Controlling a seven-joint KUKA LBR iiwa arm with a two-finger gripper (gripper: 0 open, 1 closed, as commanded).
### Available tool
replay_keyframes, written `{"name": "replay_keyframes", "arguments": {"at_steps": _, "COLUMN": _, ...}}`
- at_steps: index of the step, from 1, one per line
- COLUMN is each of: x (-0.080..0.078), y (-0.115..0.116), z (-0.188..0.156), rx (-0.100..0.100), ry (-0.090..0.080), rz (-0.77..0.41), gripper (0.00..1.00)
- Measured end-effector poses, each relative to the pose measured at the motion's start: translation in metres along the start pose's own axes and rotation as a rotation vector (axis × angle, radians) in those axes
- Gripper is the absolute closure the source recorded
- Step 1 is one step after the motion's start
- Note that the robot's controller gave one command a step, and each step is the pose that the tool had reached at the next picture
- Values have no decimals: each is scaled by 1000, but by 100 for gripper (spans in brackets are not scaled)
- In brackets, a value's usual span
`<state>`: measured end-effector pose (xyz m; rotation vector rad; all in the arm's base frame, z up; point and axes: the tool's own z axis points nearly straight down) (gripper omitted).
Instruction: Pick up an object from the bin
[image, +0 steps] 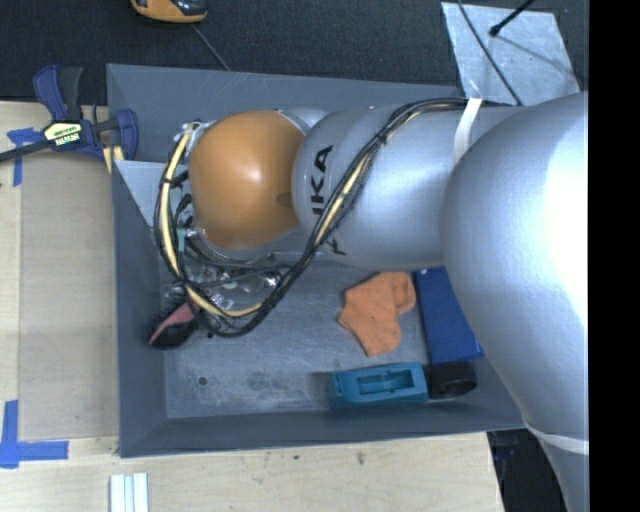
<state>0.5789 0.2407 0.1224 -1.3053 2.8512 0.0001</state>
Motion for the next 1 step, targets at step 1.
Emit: {"name": "replay_keyframes", "arguments": {"at_steps": 1, "x": 1, "y": 1, "z": -10, "rx": -3, "ry": 7, "rz": 0, "gripper": 100}}
